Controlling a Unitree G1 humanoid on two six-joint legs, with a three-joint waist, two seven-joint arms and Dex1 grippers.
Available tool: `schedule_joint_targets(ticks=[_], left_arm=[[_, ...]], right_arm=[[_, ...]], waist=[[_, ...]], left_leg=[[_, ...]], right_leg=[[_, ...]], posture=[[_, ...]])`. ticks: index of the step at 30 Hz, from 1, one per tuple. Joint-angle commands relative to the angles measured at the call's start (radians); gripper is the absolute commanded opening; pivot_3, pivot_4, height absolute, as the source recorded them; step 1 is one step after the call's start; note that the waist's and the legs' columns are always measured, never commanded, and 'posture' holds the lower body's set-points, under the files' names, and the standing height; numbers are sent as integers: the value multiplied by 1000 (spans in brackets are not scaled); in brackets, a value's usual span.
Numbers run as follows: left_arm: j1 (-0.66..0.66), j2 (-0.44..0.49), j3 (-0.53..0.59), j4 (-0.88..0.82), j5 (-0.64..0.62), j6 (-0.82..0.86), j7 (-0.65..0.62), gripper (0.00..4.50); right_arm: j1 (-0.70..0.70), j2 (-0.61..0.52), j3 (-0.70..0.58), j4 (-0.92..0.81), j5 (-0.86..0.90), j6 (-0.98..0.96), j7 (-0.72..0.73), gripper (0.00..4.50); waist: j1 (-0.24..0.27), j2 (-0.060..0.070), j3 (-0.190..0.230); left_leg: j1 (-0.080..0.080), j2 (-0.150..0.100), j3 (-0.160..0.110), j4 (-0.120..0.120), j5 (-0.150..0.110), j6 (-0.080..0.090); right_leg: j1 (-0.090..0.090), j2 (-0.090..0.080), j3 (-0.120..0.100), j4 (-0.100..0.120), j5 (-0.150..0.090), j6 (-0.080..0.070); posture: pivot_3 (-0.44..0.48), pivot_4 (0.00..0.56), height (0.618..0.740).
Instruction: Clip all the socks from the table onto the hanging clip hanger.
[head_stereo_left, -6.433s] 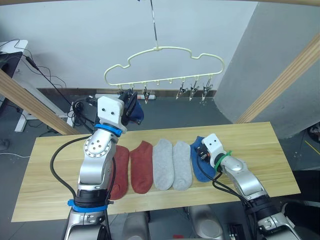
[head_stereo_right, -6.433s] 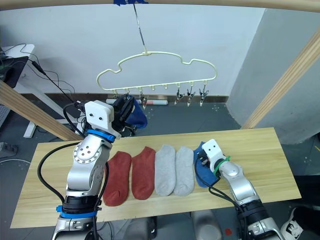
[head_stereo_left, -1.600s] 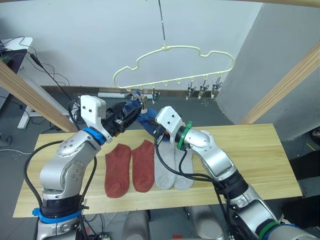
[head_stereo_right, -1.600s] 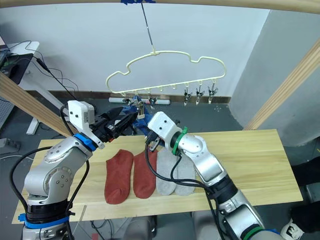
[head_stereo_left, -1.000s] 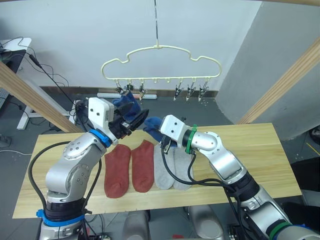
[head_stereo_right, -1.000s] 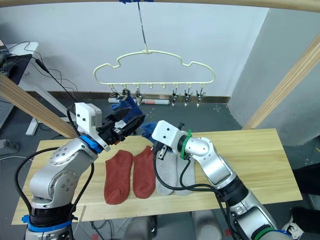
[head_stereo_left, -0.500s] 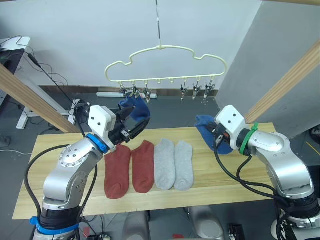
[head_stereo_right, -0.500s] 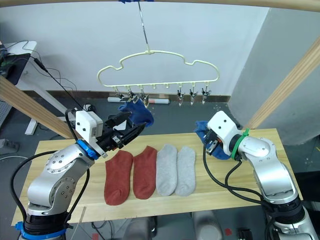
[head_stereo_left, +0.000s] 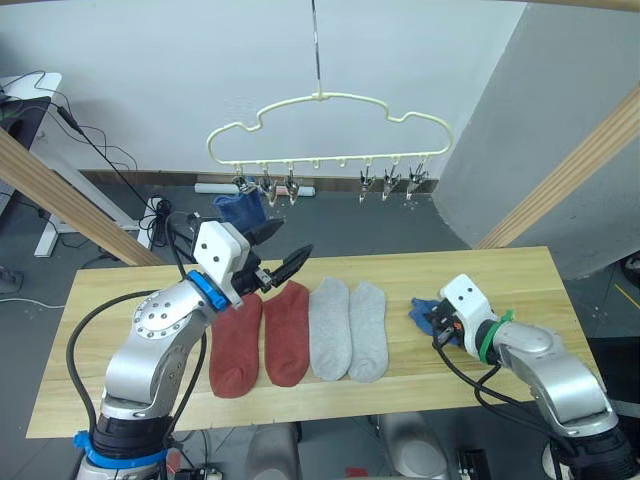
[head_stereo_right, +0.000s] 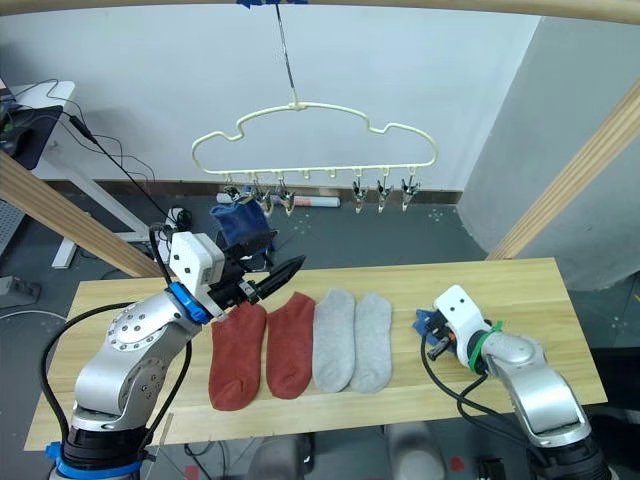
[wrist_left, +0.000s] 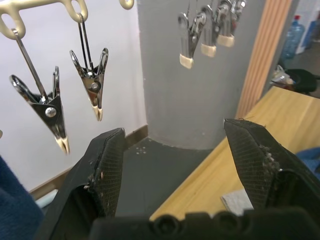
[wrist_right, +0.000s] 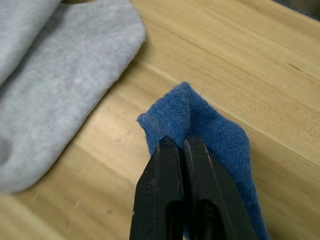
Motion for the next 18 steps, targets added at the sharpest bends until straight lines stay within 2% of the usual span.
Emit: schedule_joint_targets(ticks=[1,11,18], left_arm=[[10,-11,8,-54,20,-19,33,3534],[15,-50,7,-35,86,-78,99,3534],[14,-80,-15,-5,124,-122,107,3534]], right_arm=[[7,5,-5,13,-12,-68,-32,1028],[29,-121,-54,-124,49,-118,67,4436],[20,-159,-86,-137,76,-198,102,4480]], waist=[[0,0,0],[1,0,2],[0,-1,4]], left_leg=[[0,0,0,0,0,0],[0,0,0,0,0,0],[0,0,0,0,0,0]], right_leg=[[0,0,0,0,0,0],[0,0,0,0,0,0],[1,0,0,0,0,1]], posture=[[-182,331,740],[-194,332,740],[-216,341,740]])
